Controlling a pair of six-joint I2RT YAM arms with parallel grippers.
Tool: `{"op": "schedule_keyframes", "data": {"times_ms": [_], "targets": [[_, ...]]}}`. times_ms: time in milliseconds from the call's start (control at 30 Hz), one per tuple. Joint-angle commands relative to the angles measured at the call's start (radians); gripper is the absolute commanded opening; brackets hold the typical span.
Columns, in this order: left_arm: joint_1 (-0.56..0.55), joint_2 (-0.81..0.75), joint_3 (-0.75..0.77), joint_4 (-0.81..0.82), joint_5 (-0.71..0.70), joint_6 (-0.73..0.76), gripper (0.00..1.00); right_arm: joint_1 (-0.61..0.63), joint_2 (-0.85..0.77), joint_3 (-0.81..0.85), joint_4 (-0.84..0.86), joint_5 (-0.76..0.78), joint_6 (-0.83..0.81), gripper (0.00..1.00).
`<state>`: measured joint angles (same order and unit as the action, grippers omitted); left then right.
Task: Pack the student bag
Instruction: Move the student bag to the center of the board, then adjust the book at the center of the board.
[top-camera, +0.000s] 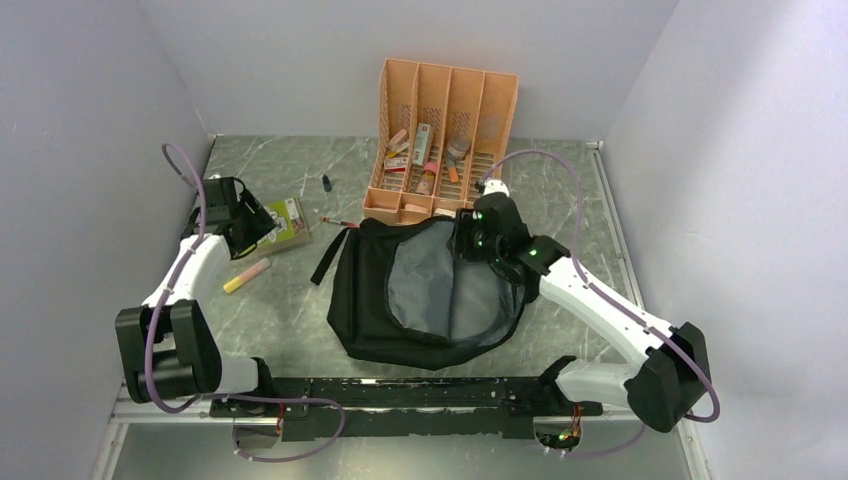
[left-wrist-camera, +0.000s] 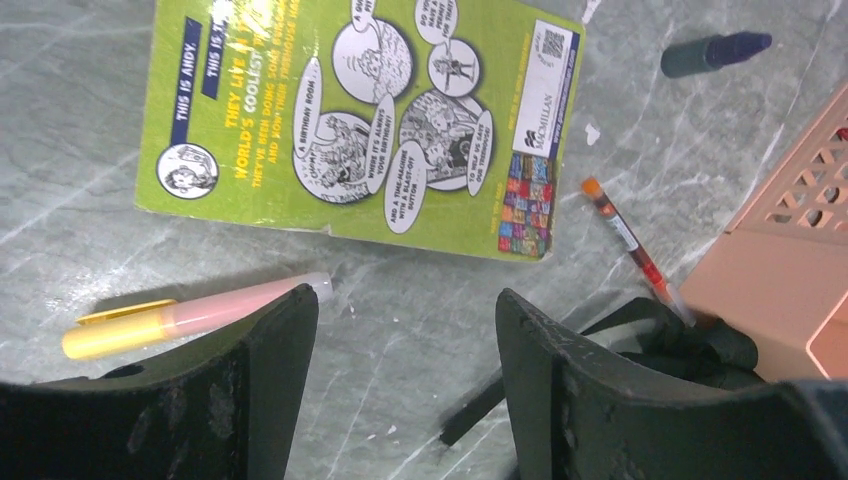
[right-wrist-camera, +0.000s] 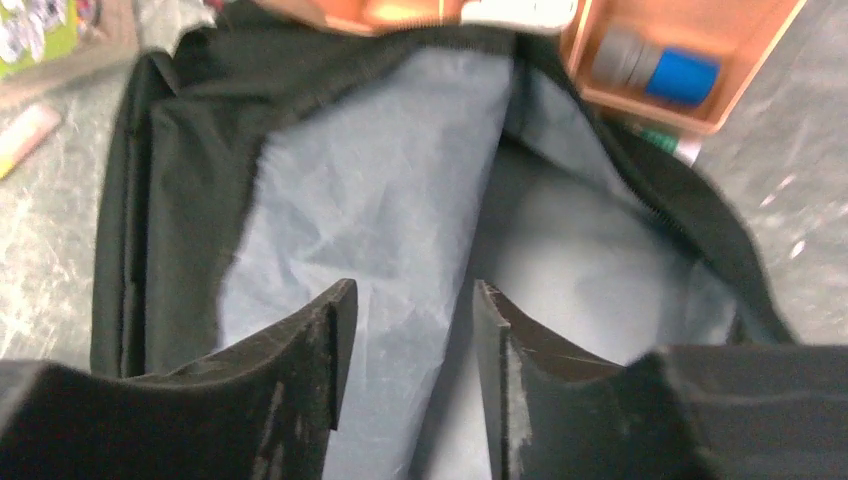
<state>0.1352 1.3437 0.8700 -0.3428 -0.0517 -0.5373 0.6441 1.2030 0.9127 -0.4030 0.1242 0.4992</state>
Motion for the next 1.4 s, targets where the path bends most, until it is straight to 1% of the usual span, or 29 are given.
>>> {"op": "schedule_keyframes", "data": {"times_ms": [0, 67, 133, 233, 267, 367, 467, 567, 667, 800, 967, 1067, 1200, 1367], "targets": [[0.029, 0.016, 0.037, -0.014, -0.025, 0.012, 0.71, -0.006, -0.007, 0.122, 0.016, 0.113, -0.07, 0.53], [0.042, 0.025, 0.046, -0.015, -0.035, 0.014, 0.73, -0.005, 0.022, 0.175, 0.056, 0.109, -0.09, 0.55], [0.064, 0.048, 0.069, -0.032, -0.046, 0.009, 0.77, -0.005, 0.073, 0.222, 0.105, 0.064, -0.099, 0.57], [0.08, 0.094, 0.107, -0.06, -0.068, -0.001, 0.8, -0.003, 0.185, 0.292, 0.191, -0.078, -0.072, 0.59], [0.086, 0.115, 0.117, -0.066, -0.085, -0.007, 0.82, -0.001, 0.227, 0.309, 0.244, -0.144, -0.051, 0.6], [0.101, 0.16, 0.156, -0.094, -0.131, -0.033, 0.87, 0.016, 0.377, 0.381, 0.344, -0.266, -0.022, 0.62], [0.104, 0.191, 0.183, -0.112, -0.185, -0.051, 0.89, 0.042, 0.551, 0.512, 0.366, -0.366, -0.025, 0.65], [0.104, 0.184, 0.15, -0.06, -0.2, -0.068, 0.89, 0.074, 0.709, 0.652, 0.351, -0.447, -0.024, 0.66], [0.103, 0.167, 0.123, -0.014, -0.225, -0.072, 0.87, 0.117, 0.813, 0.715, 0.396, -0.453, -0.004, 0.67], [0.103, 0.154, 0.096, 0.011, -0.261, -0.096, 0.85, 0.166, 0.961, 0.818, 0.398, -0.448, 0.017, 0.68], [0.104, 0.162, 0.067, 0.035, -0.275, -0.126, 0.84, 0.183, 1.119, 0.965, 0.378, -0.452, 0.043, 0.72], [0.103, 0.186, 0.07, 0.039, -0.265, -0.133, 0.84, 0.188, 1.195, 1.028, 0.392, -0.457, 0.067, 0.73], [0.103, 0.205, 0.071, 0.045, -0.26, -0.132, 0.84, 0.198, 1.289, 1.138, 0.36, -0.441, 0.078, 0.73], [0.103, 0.23, 0.085, 0.037, -0.264, -0.124, 0.83, 0.201, 1.382, 1.24, 0.341, -0.361, 0.102, 0.73]]}}
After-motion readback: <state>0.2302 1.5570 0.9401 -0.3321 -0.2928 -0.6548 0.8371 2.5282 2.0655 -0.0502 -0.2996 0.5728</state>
